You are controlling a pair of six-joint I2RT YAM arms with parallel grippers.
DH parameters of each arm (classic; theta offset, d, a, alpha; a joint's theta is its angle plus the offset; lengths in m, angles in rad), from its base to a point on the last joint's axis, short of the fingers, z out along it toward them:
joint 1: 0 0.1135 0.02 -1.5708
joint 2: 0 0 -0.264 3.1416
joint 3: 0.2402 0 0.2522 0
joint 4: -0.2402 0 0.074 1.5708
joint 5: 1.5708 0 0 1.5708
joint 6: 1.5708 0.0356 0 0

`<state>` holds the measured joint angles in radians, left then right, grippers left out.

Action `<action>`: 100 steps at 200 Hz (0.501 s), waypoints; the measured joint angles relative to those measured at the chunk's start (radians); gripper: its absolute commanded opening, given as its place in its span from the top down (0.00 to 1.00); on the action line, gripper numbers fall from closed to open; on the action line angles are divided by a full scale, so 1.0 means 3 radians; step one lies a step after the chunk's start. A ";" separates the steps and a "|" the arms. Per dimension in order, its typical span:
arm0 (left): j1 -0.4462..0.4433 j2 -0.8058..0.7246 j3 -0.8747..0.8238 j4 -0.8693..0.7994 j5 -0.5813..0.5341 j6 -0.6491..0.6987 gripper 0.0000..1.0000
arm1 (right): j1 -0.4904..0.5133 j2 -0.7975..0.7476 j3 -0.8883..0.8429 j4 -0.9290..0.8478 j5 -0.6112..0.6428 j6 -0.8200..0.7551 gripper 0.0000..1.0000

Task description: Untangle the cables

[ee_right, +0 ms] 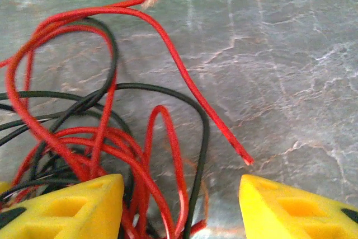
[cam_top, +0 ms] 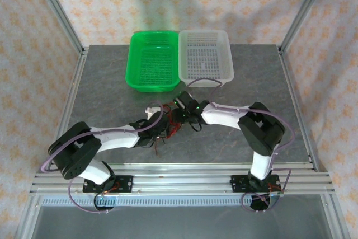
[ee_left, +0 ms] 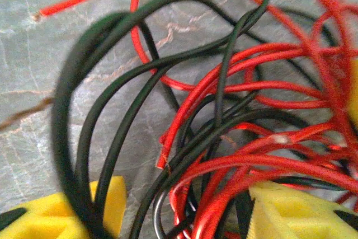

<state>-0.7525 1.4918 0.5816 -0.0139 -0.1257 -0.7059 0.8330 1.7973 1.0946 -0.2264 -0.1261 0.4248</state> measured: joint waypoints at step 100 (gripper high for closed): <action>-0.0001 0.0029 -0.0001 0.0064 -0.0051 -0.0001 0.47 | 0.0037 0.0306 0.0172 -0.0011 0.0010 0.0000 0.45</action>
<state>-0.7528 1.5005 0.5812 0.0051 -0.1410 -0.7063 0.8440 1.8893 1.1461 -0.2298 -0.1230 0.4248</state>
